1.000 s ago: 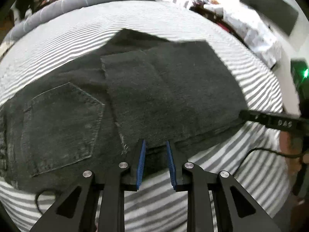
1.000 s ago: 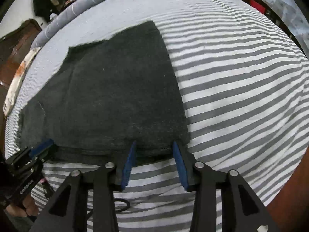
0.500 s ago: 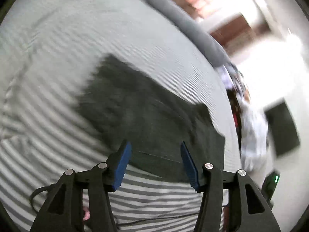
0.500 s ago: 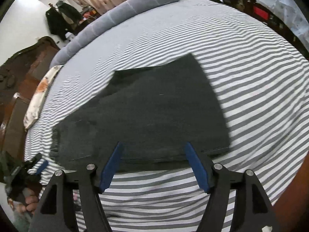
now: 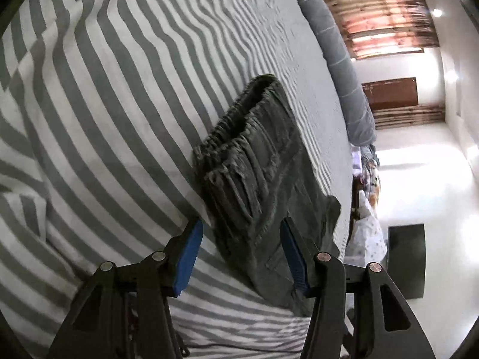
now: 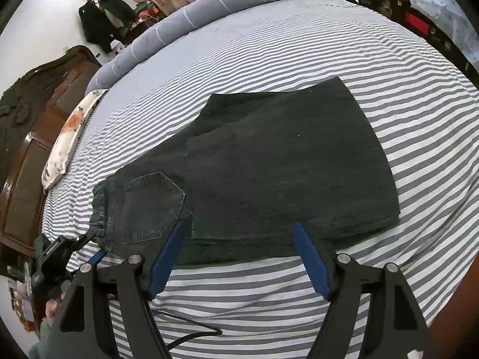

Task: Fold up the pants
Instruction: 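Grasp the elastic leg cuff with the left tool and lift it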

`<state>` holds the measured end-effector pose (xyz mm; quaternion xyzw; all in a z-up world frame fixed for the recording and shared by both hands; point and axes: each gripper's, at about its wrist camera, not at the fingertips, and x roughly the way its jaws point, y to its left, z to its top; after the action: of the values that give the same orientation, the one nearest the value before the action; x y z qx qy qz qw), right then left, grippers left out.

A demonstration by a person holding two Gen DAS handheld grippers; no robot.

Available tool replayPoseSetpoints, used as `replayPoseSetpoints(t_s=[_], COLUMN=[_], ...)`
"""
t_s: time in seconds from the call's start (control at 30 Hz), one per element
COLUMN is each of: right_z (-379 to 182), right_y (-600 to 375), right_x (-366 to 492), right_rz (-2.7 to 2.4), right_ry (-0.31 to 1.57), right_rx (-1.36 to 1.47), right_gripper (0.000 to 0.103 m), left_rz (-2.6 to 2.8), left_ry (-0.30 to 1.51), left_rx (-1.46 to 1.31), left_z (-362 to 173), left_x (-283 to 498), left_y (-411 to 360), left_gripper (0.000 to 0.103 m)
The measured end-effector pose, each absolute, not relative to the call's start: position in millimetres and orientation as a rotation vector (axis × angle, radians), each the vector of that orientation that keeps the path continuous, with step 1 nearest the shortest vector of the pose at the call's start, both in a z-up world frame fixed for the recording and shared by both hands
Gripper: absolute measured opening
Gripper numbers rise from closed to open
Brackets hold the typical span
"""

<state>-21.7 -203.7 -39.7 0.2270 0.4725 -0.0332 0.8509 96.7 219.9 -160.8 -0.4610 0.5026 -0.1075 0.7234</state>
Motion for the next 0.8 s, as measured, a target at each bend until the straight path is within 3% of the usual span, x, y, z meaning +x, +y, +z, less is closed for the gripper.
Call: replayPoseSetpoints(t_s=[0.4,0.43,0.5,0.8], right_z=[-52,-52,-53,-56], right_y=[-193,-193,-193,-217], right_x=[-10,-10,-11,-20], right_rz=[-0.088,-0.088,-0.083,-0.109], right_ry=[1.034,1.034,1.033,1.029], right_rx=[0.468,0.467,0.472,0.533], right_gripper=[0.073,0.073,0.073,0.073], left_rz=[-0.253,-0.249,-0.224,-0.217], left_ry=[1.065,1.063,1.065,0.997], left_rx=[-1.047,-1.031,-0.955,-0.840], left_z=[-168,-167,-163,-123], left_x=[120,120,121,116], left_y=[219,218,212,189], left_gripper=[0.055,0.052,0.029,0.021])
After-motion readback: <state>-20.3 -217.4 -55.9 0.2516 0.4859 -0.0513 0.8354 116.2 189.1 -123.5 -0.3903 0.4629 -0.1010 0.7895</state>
